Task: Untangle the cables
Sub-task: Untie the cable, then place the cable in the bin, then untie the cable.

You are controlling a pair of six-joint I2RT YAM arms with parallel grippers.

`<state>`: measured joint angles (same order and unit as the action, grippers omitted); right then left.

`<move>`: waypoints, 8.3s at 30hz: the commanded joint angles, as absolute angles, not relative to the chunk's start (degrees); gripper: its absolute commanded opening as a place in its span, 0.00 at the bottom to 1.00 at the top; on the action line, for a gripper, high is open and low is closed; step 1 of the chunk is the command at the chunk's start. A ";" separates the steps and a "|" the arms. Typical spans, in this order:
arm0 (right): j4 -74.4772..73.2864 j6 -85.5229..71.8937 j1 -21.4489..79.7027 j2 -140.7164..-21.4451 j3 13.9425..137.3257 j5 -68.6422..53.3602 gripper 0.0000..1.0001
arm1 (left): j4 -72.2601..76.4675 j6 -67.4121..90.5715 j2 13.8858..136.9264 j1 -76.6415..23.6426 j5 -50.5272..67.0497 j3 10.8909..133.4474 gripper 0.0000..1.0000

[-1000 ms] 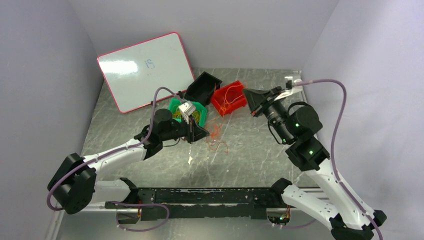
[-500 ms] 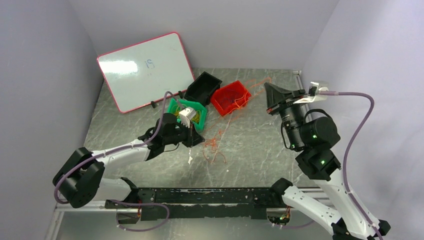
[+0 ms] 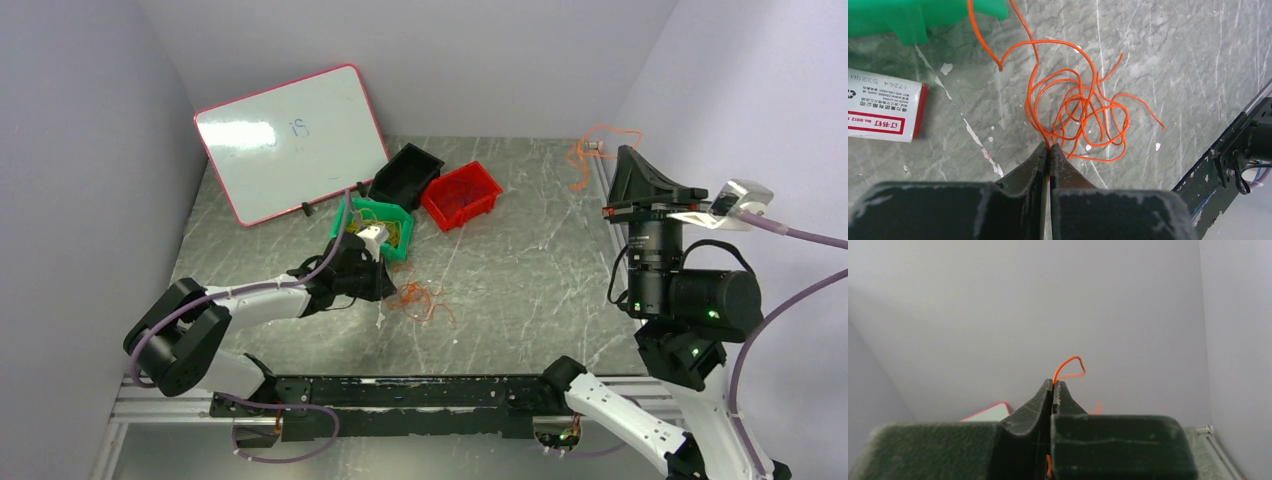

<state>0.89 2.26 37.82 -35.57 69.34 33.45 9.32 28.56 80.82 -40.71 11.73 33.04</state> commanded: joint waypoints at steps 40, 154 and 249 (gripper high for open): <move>-12.84 1.26 37.63 -52.58 71.26 -4.02 0.00 | -10.38 18.61 53.61 -45.11 -5.98 46.38 0.77; -19.53 -3.72 28.55 -84.28 73.62 -11.80 0.60 | -5.32 20.47 61.04 -23.63 15.47 43.92 0.76; -8.83 -24.28 48.42 -61.62 69.61 -0.59 0.00 | 24.26 18.15 63.31 -37.15 34.62 53.52 0.80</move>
